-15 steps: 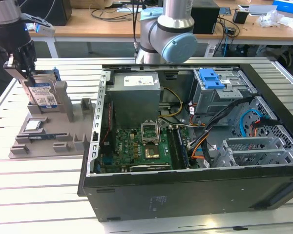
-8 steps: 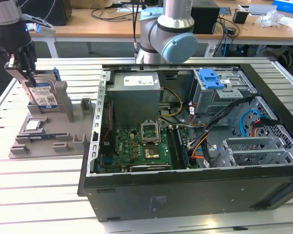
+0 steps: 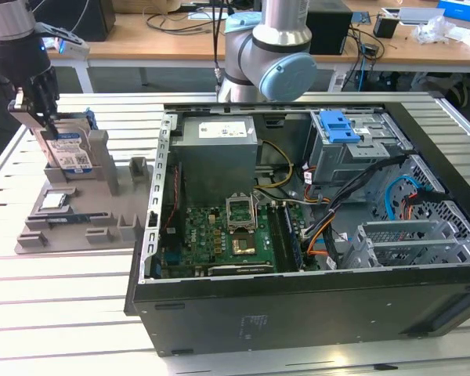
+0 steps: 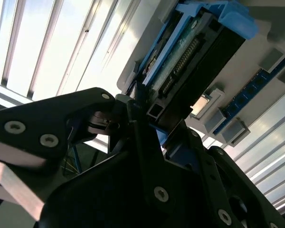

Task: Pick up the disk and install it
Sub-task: 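Pick up the disk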

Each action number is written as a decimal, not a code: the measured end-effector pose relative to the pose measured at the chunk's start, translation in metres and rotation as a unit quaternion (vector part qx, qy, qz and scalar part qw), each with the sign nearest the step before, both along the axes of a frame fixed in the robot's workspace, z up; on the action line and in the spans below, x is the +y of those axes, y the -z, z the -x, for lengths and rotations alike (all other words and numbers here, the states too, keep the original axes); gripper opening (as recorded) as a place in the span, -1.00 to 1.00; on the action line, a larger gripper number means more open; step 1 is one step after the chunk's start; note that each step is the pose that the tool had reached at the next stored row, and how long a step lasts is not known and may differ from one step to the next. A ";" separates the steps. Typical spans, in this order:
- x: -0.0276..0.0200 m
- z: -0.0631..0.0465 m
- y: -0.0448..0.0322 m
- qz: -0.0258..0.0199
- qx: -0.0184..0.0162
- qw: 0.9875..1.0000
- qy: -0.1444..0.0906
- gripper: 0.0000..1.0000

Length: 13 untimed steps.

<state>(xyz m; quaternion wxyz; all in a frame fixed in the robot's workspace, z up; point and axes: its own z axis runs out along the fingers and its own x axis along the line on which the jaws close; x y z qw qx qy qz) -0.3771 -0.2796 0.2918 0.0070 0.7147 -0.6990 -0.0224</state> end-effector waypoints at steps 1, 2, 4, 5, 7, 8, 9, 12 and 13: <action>0.0000 0.000 0.0000 0.000 0.000 1.000 0.000 -0.27; 0.0000 0.000 0.0000 0.000 0.000 1.000 0.000 -0.27; 0.0000 0.000 0.0000 0.000 0.000 1.000 0.000 -0.27; 0.0000 0.000 0.0000 0.000 0.000 1.000 0.000 -0.27; 0.0000 0.000 0.0000 0.000 0.000 1.000 0.000 -0.27; 0.0000 0.000 0.0000 0.000 0.000 1.000 0.000 -0.27; 0.0000 0.000 0.0000 0.000 0.000 1.000 0.000 -0.27; 0.0000 0.000 0.0000 0.000 0.000 1.000 0.000 -0.27; 0.0000 0.000 0.0000 0.000 0.000 1.000 0.000 -0.27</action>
